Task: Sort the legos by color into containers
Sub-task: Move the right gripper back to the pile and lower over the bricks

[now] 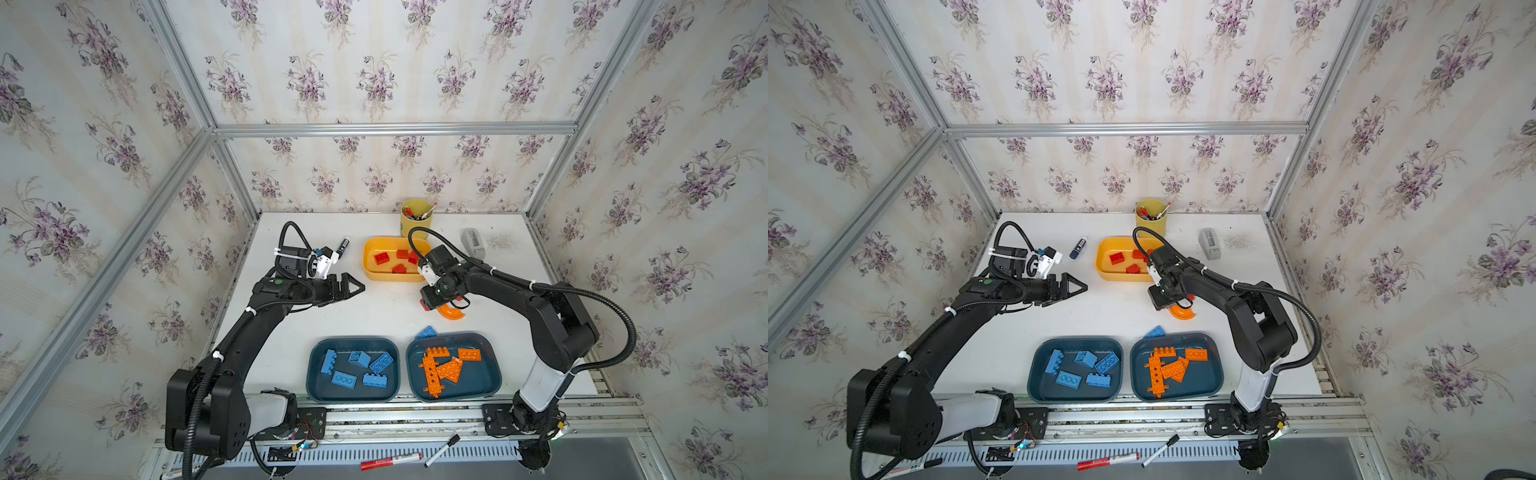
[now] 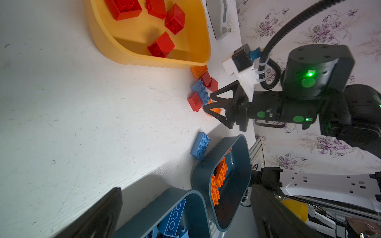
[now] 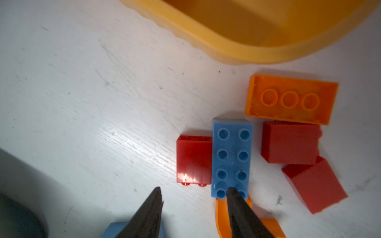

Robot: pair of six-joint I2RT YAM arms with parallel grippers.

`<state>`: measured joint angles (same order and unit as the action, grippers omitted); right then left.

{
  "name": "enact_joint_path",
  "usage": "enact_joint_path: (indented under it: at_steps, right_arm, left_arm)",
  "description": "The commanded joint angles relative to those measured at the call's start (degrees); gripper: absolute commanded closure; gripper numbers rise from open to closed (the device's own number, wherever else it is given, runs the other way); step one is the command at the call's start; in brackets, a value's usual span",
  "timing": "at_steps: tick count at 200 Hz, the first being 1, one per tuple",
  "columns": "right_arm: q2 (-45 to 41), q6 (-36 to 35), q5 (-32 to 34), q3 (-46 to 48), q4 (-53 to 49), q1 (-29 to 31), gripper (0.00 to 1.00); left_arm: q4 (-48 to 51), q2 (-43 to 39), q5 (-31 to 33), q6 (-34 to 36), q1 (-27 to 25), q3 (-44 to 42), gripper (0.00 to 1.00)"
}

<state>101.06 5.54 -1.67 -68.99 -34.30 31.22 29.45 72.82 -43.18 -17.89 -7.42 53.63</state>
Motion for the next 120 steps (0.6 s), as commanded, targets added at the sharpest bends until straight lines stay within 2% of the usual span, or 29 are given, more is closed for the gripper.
enact_joint_path:
  at_steps: [1,47,120]
  right_arm:
    - [-1.1,-0.6,0.9,-1.0,-1.8,2.2,0.46]
    - [2.9,-0.3,-0.4,-1.9,-1.9,2.9,0.46]
    - [6.5,-1.7,5.2,-4.1,-4.9,2.8,0.45]
  left_arm:
    - [-0.7,0.1,-0.9,1.2,0.1,0.0,0.01]
    - [-0.7,0.3,-1.0,1.4,0.1,0.1,0.01]
    - [-0.7,0.6,-1.1,1.6,0.1,-0.1,0.01]
